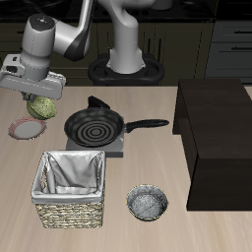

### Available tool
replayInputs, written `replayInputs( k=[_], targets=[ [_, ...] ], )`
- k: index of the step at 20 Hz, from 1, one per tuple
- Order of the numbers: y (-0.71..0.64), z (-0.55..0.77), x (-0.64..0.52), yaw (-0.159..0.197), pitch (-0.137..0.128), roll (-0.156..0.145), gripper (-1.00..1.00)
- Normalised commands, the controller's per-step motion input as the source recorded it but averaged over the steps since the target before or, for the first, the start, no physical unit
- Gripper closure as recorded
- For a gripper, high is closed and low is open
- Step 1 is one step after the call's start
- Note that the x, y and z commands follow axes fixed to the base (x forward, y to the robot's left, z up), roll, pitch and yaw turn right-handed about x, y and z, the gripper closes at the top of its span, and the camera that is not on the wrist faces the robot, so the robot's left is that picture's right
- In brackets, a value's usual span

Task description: Place the green bowl on the plate

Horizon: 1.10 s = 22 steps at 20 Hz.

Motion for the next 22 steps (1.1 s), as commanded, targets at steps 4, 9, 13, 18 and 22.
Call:
replayInputs(
  k=[4,9,13,18,22],
  targets=[
    [-0.07,-0.3,0.02,-0.003,0.039,-0.012,1.0],
    [0.02,-0.13,0.06,-0.004,0.022,0.011,1.0],
    [-0.08,-0.27,0.11,0.05,0.031,-0.066,-1.0],
    [-0.01,-0.09,0.06,-0.013,0.044,0.006,-1.0],
    [0.06,-0.04,0.0,0.0,0.021,0.003,-1.0]
  ],
)
